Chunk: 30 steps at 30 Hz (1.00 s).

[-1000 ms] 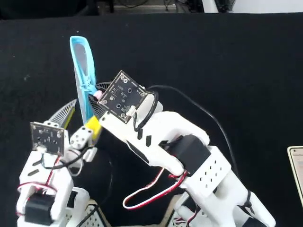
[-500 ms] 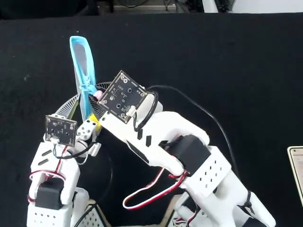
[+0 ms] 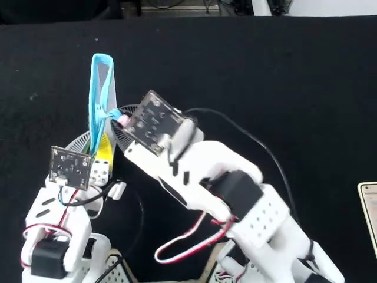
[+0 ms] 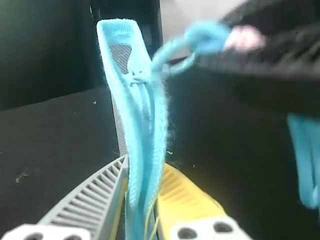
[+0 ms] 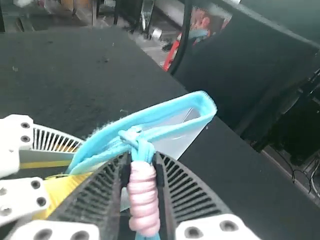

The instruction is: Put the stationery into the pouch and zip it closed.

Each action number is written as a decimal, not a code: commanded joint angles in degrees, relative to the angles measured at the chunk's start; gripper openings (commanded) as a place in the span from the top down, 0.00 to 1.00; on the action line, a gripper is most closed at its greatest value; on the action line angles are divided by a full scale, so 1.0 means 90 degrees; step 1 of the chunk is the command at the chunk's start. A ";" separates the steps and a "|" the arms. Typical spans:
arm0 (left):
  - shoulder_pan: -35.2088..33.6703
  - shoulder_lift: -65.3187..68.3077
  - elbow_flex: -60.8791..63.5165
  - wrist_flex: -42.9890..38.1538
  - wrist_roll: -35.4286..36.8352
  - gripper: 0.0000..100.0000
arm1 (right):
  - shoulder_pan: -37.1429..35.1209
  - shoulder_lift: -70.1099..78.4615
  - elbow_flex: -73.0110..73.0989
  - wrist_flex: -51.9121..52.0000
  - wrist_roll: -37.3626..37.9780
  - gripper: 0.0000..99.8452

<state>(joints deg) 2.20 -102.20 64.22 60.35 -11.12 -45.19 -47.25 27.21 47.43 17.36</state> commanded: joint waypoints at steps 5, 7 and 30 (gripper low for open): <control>0.0005 -0.0059 -0.0777 0.0576 -0.0654 0.97 | -0.0068 -0.1138 0.0669 0.0459 -0.0068 0.99; 0.0015 -0.0059 -0.0689 0.0557 -0.0654 0.97 | -0.0098 -0.1304 0.1021 0.0459 -0.0068 0.99; 0.0161 -0.0059 -0.0220 0.0606 -0.0654 0.97 | -0.0156 -0.1949 0.1529 0.1192 -0.0059 0.88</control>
<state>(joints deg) 2.29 -102.99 62.73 65.63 -16.57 -46.15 -61.85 40.40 58.42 17.19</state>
